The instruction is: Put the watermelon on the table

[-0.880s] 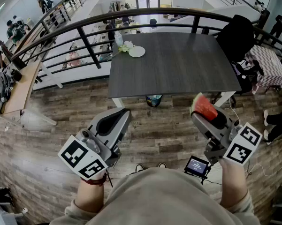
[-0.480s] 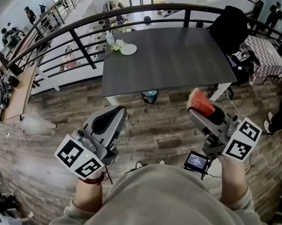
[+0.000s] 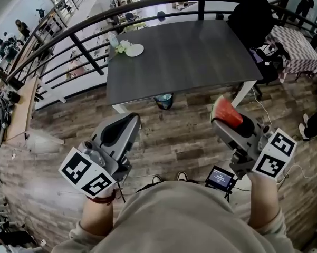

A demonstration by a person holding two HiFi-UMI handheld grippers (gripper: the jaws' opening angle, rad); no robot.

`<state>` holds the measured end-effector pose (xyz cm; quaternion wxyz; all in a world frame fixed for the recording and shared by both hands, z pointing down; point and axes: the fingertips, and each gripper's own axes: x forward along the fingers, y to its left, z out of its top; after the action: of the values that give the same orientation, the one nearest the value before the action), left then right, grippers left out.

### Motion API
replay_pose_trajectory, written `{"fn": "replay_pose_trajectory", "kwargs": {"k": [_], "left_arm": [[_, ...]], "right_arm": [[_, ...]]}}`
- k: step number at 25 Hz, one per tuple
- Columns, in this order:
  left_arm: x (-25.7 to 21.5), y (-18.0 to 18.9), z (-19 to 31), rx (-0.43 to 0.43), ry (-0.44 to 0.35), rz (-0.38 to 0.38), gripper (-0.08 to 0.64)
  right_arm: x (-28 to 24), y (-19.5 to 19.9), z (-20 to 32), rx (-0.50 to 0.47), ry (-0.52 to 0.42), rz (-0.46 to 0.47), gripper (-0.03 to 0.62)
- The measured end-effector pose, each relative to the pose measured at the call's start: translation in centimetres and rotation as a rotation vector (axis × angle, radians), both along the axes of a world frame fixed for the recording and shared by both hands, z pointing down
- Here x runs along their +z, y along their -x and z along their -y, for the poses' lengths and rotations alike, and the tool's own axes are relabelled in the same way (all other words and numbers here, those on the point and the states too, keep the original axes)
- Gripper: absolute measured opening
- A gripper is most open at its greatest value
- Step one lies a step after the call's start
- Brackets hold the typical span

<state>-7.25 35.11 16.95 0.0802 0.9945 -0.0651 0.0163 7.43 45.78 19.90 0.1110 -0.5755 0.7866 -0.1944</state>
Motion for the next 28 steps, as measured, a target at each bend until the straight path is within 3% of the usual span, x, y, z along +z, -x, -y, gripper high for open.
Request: {"fn": "replay_pose_trajectory", "kwargs": {"k": [13, 28], "left_arm": [[-0.5, -3.9, -0.6, 0.016, -0.013, 0.007, 0.005], [-0.4, -6.8, 4.8, 0.076, -0.011, -0.055, 0.005]], "right_arm": [[0.6, -4.0, -2.9, 0.045, -0.004, 0.000, 0.183], [-0.1, -5.9, 0.8, 0.120, -0.005, -0.057, 0.183]]}}
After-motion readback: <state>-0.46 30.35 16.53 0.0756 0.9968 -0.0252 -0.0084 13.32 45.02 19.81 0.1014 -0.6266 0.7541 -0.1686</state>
